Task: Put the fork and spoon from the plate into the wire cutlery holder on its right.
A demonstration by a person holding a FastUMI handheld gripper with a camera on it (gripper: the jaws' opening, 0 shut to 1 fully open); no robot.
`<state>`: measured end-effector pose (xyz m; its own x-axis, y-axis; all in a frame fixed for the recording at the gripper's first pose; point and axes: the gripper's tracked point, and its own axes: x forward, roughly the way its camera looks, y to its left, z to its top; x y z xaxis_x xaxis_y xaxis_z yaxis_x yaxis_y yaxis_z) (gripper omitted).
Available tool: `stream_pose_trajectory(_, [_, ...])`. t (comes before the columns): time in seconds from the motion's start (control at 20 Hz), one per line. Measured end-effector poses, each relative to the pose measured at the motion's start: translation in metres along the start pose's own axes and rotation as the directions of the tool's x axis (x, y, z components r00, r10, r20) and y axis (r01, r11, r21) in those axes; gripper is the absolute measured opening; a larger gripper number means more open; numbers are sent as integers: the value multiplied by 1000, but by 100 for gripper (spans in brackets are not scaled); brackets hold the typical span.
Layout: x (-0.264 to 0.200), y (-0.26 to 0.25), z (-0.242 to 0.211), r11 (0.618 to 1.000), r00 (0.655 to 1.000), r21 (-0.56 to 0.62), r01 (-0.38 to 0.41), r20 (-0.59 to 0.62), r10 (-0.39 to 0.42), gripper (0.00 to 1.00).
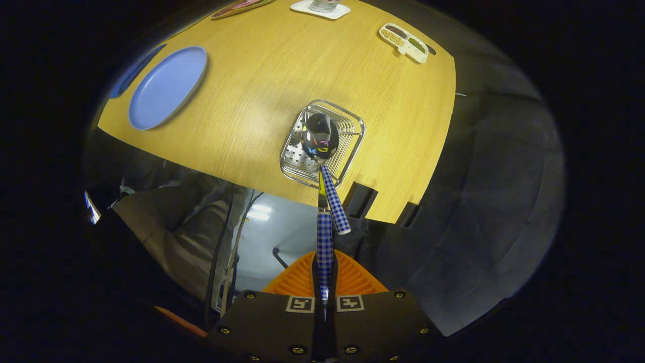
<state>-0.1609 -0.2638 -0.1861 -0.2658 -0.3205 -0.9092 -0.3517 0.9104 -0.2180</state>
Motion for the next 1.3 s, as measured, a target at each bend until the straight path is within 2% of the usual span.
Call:
stream_pose_trajectory(0.25, [13,-1,-1,999,995,-49,-10,-104,5,1])
stream_pose_trajectory(0.4, [17,-5,8,999,991,-51,6,-131,-13,1])
stream_pose_trajectory(0.65, [18,-8,20,997,986,-72,-9,-169,-3,2])
stream_pose_trajectory(0.75, [16,-14,24,996,982,-93,-1,-186,-16,10])
stream_pose_trajectory(0.9, [12,-15,34,994,987,-105,11,-160,-28,12])
stream_pose_trajectory(1.1, [-3,-24,39,993,990,-105,47,-124,-60,34])
stream_pose_trajectory(1.15, [-9,-26,39,994,992,-98,50,-112,-61,49])
stream_pose_trajectory(1.2, [-12,-28,37,995,993,-88,55,-99,-64,51])
stream_pose_trajectory(1.25, [-10,-30,36,995,995,-79,60,-80,-67,58])
stream_pose_trajectory(1.3, [-17,-26,33,996,996,-67,54,-63,-58,78])
